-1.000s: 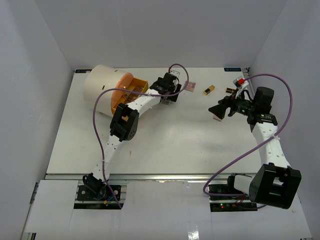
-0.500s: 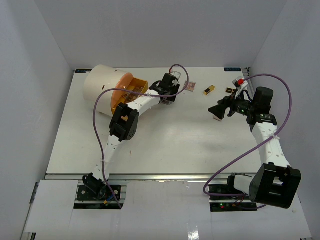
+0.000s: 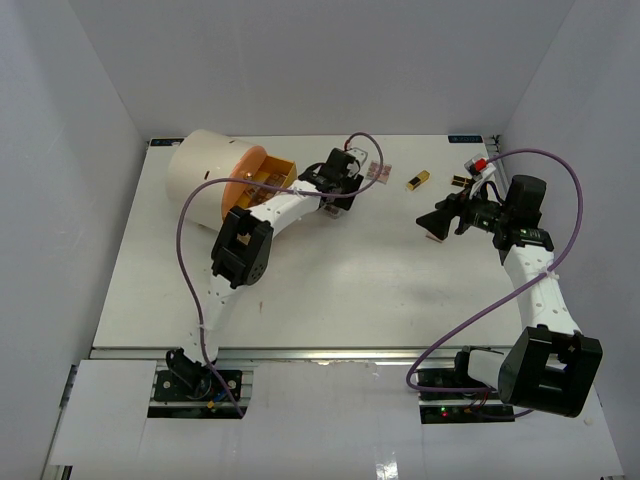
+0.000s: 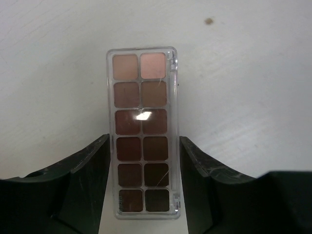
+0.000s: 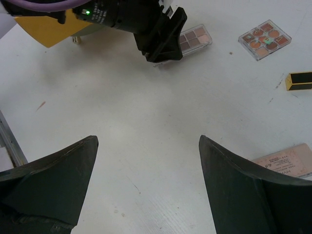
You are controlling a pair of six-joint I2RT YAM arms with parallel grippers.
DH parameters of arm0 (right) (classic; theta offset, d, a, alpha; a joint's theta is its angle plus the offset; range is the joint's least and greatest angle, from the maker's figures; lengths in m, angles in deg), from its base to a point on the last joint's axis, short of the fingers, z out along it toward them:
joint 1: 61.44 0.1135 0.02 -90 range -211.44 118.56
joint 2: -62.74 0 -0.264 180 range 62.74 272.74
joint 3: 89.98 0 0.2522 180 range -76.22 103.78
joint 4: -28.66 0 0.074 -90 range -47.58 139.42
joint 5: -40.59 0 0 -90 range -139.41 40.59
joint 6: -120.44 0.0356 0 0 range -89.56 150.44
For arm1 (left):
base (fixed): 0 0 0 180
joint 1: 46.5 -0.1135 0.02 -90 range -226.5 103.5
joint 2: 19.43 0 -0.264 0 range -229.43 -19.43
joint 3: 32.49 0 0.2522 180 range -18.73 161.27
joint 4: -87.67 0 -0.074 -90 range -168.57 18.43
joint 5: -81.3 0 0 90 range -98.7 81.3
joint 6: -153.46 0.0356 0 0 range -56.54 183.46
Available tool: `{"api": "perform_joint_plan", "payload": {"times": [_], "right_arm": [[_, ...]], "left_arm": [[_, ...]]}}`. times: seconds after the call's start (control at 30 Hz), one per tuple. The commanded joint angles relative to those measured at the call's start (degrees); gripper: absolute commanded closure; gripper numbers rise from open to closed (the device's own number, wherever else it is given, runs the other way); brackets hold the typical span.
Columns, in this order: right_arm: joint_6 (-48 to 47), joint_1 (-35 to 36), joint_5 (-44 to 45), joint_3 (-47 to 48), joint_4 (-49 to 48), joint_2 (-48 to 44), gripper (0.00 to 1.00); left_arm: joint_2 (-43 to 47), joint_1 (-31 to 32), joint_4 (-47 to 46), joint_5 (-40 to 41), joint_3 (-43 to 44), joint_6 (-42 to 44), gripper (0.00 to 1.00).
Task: Organize the makeup
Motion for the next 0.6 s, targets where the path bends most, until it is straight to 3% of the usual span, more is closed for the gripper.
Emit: {"api": "perform_joint_plan", "payload": {"times": [0.0,0.4,0.57], "right_arm": [[-0.37,0.18,-1.02,-0.22,-2.45,-0.64,0.1],[-0.49,1.68,-0.12,-0.22,-2.15,0.56,0.1],[-0.98,2.55,0.69,-0.13,-1.74,1.25,0.1]], "left_arm": [[14.58,5.62,-0.19,4.91,-3.04,6.55,0.94],[37.45,8.0,0.84,28.62,-25.43,11.97,0.95],[43.5,6.98,0.16,34.61,-31.76,13.1,0.95]]}}
